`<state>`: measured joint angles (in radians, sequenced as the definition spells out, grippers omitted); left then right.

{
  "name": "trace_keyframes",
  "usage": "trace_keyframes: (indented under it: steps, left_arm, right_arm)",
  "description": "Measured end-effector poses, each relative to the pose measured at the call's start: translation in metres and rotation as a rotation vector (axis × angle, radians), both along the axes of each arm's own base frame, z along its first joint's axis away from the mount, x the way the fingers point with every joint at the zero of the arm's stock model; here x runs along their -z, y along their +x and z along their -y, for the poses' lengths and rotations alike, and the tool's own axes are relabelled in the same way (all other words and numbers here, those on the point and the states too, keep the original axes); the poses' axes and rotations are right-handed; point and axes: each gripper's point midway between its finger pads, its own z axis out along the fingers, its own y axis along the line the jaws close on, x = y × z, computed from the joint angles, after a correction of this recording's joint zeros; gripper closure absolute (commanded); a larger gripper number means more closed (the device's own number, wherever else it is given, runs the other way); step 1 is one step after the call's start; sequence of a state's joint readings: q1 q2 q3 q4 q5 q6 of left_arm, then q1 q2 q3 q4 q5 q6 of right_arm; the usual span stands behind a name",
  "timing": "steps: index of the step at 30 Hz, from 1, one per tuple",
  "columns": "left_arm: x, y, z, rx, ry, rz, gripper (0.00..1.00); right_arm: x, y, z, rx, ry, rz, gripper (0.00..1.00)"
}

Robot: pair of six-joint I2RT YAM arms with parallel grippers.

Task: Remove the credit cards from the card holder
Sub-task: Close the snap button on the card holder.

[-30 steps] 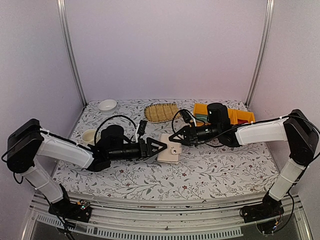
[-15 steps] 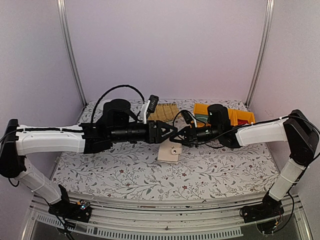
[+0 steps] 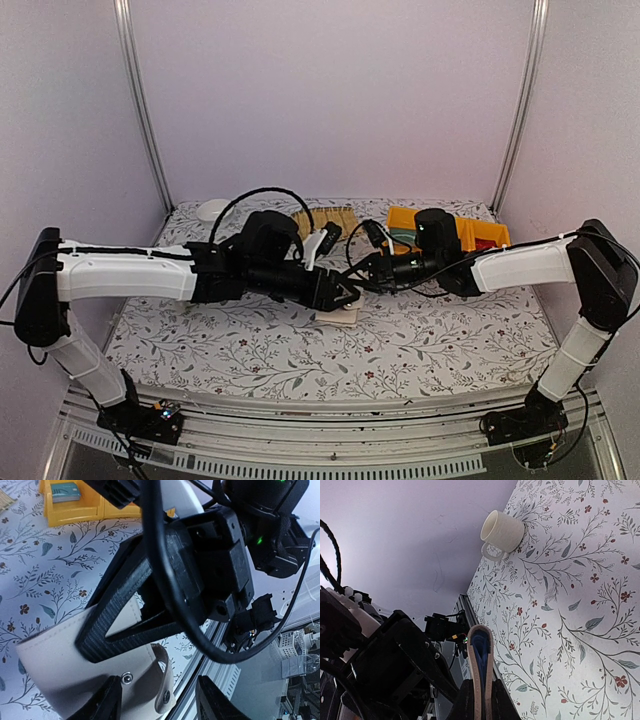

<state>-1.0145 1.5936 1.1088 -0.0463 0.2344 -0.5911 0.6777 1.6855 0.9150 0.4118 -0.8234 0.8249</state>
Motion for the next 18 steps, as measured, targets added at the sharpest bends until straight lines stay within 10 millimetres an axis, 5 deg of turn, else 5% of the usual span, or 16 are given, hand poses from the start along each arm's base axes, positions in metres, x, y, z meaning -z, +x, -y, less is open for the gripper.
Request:
trace_keyframes:
  steps: [18]
  left_arm:
    - [0.001,-0.011,-0.003,0.039,-0.003,-0.029,0.67]
  right_arm:
    - [-0.002,0.001,0.000,-0.004,0.002,0.017,0.99]
